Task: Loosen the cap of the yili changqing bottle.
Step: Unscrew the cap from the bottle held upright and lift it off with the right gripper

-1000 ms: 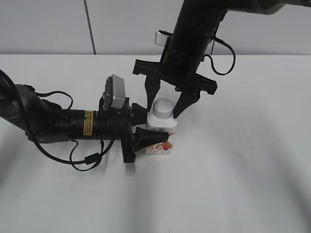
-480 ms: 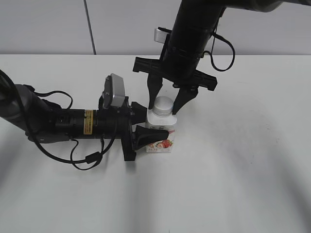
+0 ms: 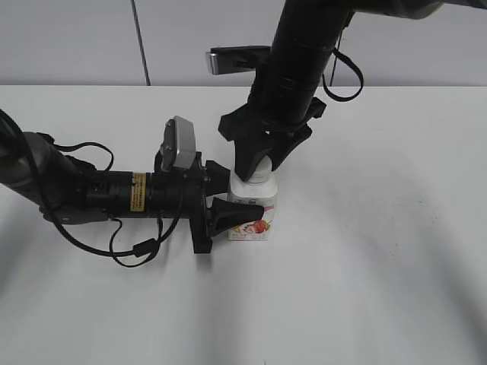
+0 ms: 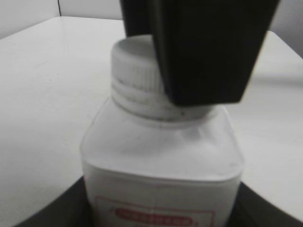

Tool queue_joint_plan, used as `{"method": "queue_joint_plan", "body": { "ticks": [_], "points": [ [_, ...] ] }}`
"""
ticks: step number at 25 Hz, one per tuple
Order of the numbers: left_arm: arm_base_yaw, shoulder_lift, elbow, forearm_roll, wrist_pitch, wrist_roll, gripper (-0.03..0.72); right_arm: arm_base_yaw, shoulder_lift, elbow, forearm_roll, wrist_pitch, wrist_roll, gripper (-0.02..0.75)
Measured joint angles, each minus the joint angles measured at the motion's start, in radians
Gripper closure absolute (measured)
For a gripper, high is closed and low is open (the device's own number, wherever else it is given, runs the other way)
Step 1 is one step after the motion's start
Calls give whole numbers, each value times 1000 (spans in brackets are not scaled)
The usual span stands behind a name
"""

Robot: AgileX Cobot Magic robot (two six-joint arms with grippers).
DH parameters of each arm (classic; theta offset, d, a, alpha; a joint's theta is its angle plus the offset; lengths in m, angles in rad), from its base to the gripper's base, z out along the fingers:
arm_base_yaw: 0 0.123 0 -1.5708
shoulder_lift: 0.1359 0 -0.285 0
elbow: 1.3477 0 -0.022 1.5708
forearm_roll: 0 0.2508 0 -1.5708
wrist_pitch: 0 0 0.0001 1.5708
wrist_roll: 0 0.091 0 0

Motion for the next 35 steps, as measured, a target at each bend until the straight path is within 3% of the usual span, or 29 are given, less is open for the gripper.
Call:
{"method": "queue_joint_plan", "body": {
  "ticks": [8,19,26,35],
  "points": [
    [0,0,0,14,0,0,315,0,0,0,-4,0,-578,337],
    [0,0,0,33,3,-3,315,1,0,-3,-40,3,-1048,339],
    [1,0,0,41,4,-3,316,3,0,-5,-48,4,-1241,342],
    [1,0,0,42,2,-4,317,4,-5,-5,-55,5,-1284,342]
  ]
}}
